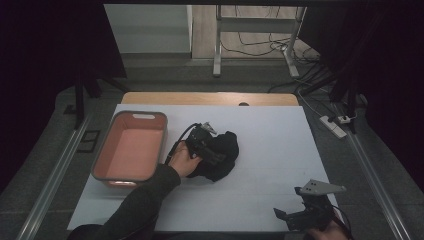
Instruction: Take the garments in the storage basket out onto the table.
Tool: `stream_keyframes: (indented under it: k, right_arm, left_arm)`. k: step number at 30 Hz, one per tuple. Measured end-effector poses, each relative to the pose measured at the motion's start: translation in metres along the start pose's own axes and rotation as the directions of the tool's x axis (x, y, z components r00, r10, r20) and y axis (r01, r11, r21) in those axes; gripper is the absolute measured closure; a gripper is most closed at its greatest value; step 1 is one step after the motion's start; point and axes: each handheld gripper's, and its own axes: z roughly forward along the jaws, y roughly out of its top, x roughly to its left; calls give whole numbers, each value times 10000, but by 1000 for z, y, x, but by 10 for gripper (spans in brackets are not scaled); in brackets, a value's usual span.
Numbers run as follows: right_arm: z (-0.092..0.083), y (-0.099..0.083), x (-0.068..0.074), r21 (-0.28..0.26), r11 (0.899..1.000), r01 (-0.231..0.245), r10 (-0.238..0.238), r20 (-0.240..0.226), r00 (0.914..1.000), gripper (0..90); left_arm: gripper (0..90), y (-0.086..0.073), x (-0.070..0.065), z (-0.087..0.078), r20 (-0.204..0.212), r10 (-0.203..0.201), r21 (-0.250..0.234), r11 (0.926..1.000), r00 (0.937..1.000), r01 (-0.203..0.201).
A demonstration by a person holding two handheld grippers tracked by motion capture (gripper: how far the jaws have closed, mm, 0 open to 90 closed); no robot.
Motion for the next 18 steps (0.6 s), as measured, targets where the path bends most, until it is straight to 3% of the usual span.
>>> stream_keyframes:
  k: [10,13,18]
  right_arm:
    - [-1,0,0,-71,10000,25,-25,-50,10000,0]
    - [-1,0,0,-74,10000,33,-33,-56,10000,0]
    - [-1,0,0,-84,10000,22,-23,-79,10000,0]
  left_arm:
    - [0,-1,-3,-8,182,63,-163,9998,9998,-60]
    - [0,-1,-2,-11,264,249,-136,9996,9993,-246]
    - [0,-2,-1,-16,580,334,-306,9990,9978,-316]
